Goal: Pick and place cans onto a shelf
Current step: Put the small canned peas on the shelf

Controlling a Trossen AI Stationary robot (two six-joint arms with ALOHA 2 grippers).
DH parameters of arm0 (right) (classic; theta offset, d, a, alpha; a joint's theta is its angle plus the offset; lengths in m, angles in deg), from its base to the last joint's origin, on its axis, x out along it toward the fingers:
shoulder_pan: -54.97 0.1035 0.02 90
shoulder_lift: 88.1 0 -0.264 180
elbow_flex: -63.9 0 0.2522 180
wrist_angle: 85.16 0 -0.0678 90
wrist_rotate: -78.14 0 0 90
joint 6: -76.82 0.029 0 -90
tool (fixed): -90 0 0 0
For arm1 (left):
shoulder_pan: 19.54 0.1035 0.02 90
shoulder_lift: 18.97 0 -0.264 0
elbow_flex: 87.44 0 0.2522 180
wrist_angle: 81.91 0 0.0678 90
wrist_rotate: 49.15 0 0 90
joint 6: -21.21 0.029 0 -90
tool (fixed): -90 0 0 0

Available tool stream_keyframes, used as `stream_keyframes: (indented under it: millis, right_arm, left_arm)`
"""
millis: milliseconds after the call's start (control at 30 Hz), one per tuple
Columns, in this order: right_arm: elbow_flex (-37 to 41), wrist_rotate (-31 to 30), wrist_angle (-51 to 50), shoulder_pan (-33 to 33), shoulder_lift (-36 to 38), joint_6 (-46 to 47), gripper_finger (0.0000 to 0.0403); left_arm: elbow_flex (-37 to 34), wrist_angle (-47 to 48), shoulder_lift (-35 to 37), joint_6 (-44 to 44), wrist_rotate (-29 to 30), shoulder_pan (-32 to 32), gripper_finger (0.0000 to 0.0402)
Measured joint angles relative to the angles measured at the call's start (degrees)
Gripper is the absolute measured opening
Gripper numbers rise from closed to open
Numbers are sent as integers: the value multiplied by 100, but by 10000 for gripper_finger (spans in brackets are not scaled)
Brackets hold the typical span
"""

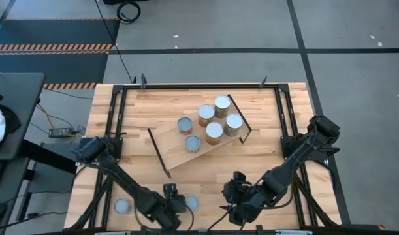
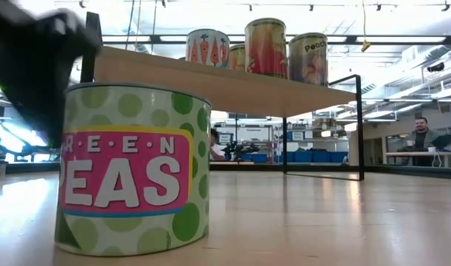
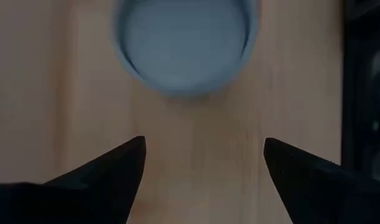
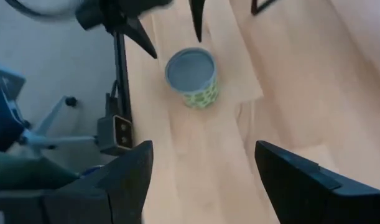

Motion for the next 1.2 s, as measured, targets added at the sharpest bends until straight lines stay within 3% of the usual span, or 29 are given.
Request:
stream_keyframes:
  millis: [100, 467, 733, 1033, 1200]
  right_arm:
    - [2, 66, -6, 112, 20, 596, 288]
    - [2, 126, -155, 517, 20, 1188, 288]
    - [105, 130, -167, 598, 19, 1055, 288]
    - [594, 148, -139, 542, 4, 772, 288]
    - [856, 324, 224, 303, -369, 435, 288]
  left_arm:
    - [0, 4, -98, -45, -521, 185, 335]
    - [6, -1211, -235, 672, -84, 489, 335]
    - [7, -2216, -414, 1359, 135, 642, 335]
    - [0, -2632, -571, 1651, 261, 760, 335]
    - [-2, -2929, -657, 1816, 274, 762, 335]
